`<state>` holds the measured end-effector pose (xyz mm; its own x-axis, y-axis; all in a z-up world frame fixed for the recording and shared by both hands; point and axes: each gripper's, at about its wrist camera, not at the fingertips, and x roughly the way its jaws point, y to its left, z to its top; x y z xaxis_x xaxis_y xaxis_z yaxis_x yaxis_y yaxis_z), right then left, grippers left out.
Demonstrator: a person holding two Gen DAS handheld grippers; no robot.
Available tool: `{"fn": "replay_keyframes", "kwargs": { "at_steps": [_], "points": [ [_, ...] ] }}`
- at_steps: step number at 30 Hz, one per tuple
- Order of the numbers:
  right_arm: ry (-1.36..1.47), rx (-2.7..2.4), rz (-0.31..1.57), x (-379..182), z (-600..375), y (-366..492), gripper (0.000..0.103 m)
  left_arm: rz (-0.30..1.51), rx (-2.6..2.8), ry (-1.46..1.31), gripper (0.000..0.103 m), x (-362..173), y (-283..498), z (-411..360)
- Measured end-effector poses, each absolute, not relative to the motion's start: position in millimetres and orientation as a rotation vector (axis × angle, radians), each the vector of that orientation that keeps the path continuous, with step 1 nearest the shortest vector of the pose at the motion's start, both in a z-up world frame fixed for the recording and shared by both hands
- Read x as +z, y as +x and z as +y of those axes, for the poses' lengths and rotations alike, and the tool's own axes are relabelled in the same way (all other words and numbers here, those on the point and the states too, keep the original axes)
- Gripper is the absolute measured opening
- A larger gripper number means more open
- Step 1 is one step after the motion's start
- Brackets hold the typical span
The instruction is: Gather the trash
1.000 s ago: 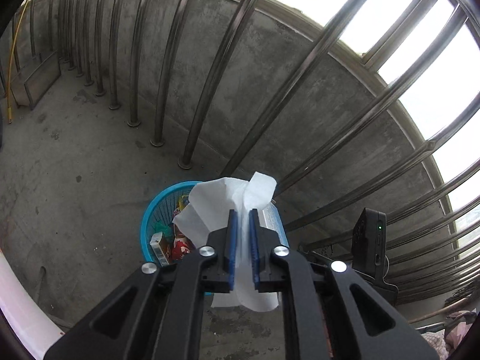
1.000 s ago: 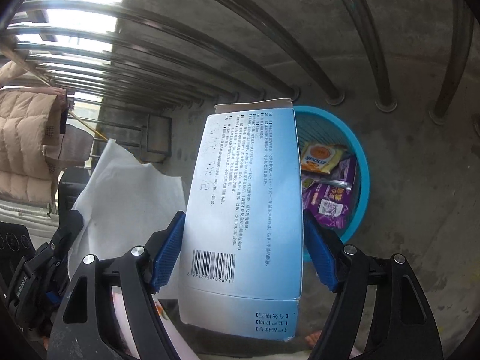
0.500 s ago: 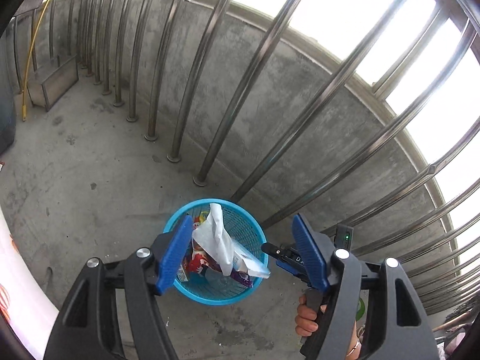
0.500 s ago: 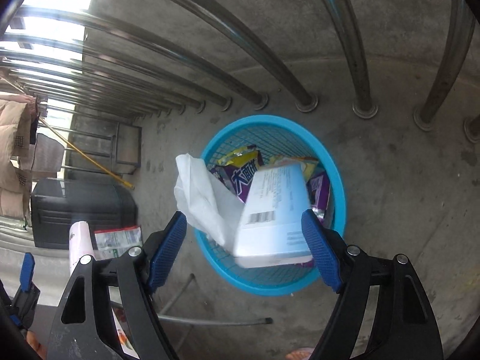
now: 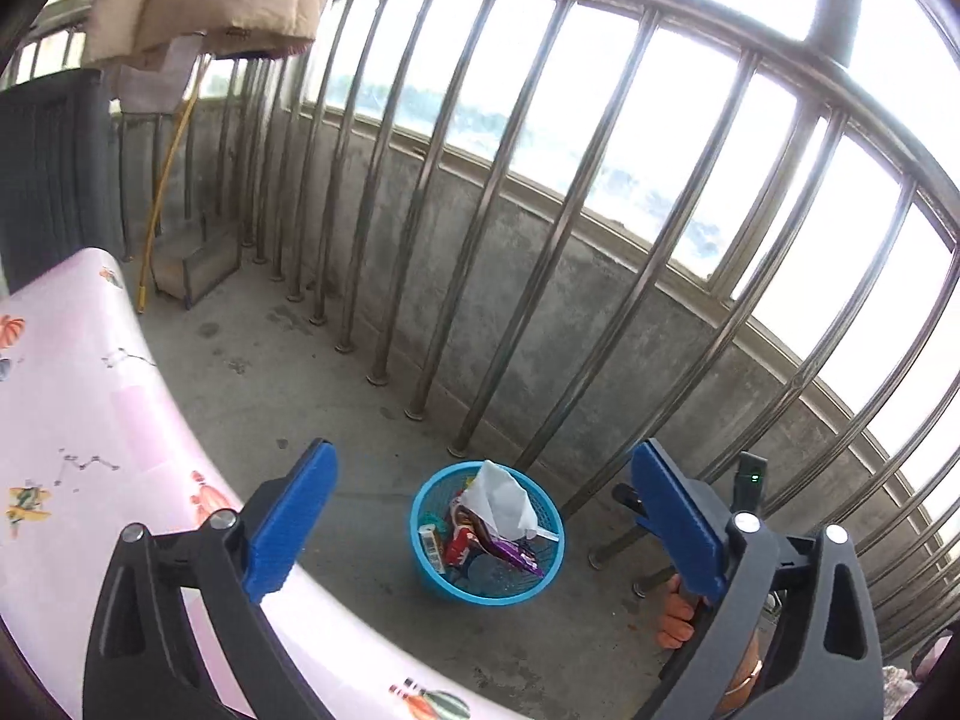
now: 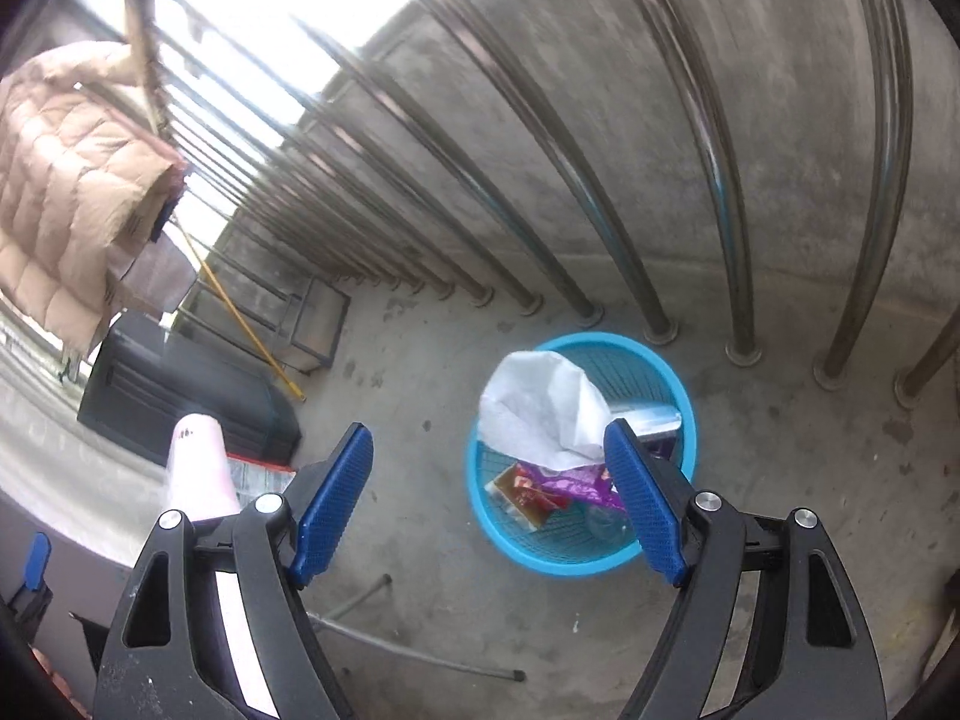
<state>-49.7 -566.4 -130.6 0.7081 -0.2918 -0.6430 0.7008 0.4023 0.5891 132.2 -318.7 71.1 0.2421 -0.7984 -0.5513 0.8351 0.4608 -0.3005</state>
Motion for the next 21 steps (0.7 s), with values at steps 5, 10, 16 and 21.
{"fn": "replay_keyframes", "kwargs": {
  "at_steps": [5,10,16,21],
  "points": [
    [0.755,-0.634,0.432,-69.6,-502.3,-53.8,0.091,0.68,-0.988,0.013,0.097,90.3,109.9,-242.7],
    [0.475,-0.596,0.395,-25.4,-429.6,-45.7,0.095,0.654,-0.785,-0.019,0.097,93.0,81.5,-171.6],
    [0.354,-0.481,0.367,-12.4,-353.9,-49.1,0.095,0.621,-0.436,0.033,0.097,71.6,50.7,-99.2],
    [0.234,-0.383,0.486,-10.4,-297.3,-41.0,0.095,0.658,-0.262,0.047,0.097,47.1,28.5,-46.3]
  ]
}}
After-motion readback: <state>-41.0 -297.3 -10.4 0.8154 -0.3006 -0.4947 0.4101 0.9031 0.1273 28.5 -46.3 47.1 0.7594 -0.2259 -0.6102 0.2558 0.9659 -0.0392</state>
